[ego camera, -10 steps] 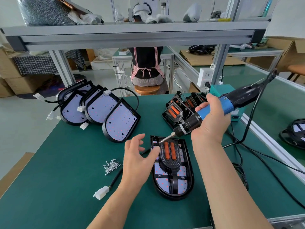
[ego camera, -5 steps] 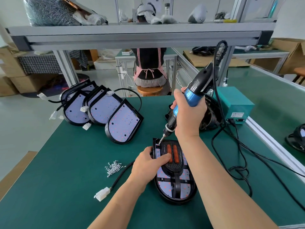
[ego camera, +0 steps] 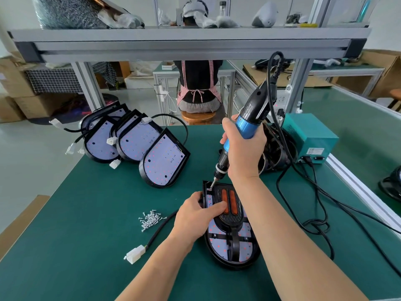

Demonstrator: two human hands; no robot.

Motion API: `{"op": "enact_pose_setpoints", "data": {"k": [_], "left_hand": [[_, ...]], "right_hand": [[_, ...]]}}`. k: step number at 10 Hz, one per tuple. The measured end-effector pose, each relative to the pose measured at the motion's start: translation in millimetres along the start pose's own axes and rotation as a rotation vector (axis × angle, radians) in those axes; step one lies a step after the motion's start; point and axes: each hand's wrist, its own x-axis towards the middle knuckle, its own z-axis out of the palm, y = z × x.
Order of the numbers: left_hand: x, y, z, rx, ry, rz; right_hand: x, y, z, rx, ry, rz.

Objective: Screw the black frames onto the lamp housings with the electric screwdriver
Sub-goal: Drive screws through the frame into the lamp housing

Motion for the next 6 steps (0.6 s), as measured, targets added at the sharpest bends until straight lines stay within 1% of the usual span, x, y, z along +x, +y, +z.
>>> {"op": "enact_pose_setpoints", "data": {"k": [6], "left_hand": [[0.2,-0.7,0.5,-0.005,0.009,0.013]], "right_hand": [[-1.5,1.4,-1.7,-0.001,-0.021,0.024]]}}
